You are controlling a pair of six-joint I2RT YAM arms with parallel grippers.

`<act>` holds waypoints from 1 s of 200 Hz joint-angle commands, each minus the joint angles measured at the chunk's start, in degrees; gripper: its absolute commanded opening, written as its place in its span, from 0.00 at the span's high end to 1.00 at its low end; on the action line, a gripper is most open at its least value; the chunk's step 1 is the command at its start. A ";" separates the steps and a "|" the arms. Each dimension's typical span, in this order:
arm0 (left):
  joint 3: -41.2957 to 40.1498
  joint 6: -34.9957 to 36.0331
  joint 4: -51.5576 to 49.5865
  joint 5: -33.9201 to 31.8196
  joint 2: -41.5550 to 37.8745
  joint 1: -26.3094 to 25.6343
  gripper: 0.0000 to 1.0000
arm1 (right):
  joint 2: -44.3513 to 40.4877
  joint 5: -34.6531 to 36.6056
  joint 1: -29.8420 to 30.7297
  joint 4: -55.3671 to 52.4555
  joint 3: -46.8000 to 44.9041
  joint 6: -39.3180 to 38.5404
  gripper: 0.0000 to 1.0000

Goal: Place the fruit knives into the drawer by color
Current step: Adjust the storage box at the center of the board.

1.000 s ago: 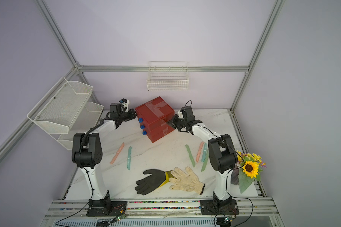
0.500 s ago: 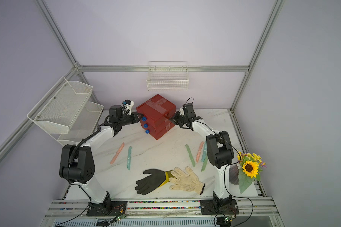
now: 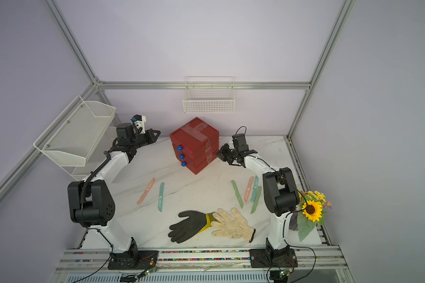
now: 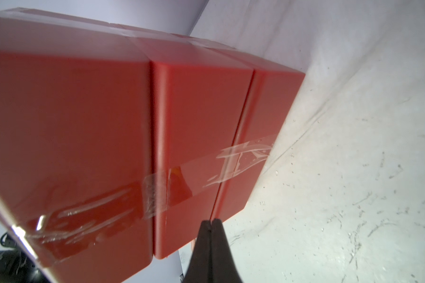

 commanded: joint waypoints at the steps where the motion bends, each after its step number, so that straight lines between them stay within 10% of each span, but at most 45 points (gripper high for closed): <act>1: 5.57 -3.28 3.77 1.77 8.21 -0.74 1.00 | -1.69 0.32 -0.14 0.27 -0.79 0.10 1.00; 72: 11.41 -8.83 13.78 10.34 22.24 -5.53 1.00 | 0.07 2.04 -0.40 -2.12 2.06 0.37 1.00; 200: -17.35 -4.76 14.56 10.38 1.04 -14.91 1.00 | 10.55 0.46 -1.60 1.86 8.70 1.98 1.00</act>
